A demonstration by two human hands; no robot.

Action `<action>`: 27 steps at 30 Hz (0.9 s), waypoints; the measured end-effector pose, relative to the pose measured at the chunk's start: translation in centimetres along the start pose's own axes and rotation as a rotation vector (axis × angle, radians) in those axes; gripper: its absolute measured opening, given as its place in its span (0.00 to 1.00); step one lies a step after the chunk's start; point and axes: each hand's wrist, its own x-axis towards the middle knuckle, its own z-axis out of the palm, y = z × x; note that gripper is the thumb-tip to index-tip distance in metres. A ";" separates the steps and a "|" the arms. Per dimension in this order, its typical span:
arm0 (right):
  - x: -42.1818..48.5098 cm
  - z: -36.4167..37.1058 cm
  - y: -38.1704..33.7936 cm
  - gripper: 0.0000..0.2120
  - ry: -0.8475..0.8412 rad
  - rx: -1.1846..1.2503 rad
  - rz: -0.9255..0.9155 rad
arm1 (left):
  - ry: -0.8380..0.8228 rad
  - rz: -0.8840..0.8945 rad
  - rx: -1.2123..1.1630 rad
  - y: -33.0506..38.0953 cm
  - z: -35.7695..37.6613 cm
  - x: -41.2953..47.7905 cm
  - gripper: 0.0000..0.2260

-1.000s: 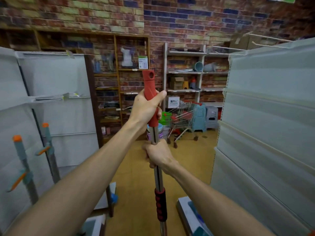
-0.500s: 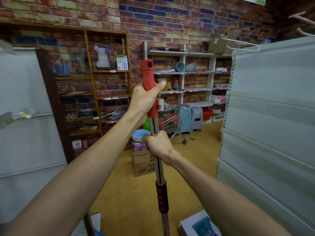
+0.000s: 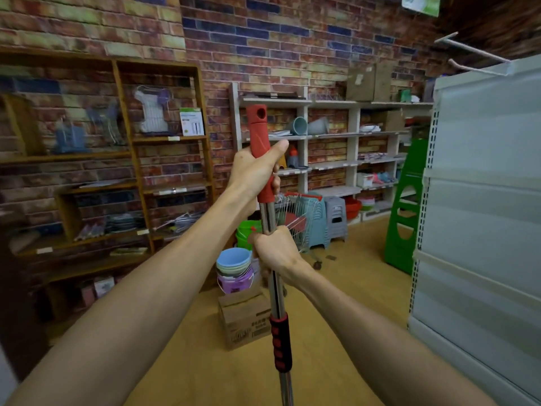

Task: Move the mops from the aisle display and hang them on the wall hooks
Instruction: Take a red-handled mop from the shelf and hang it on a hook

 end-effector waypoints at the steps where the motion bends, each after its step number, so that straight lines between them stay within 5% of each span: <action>1: 1.8 -0.1 0.0 0.15 0.015 -0.010 0.003 | -0.010 0.000 -0.007 -0.6 0.2 1.7 0.14; 12: 16.1 -5.2 1.8 0.08 0.281 -0.018 0.047 | -0.185 0.012 -0.123 -6.7 6.9 16.1 0.13; 27: 20.4 -21.5 3.6 0.11 0.894 -0.118 0.197 | -0.759 0.010 -0.429 -9.2 26.3 23.4 0.10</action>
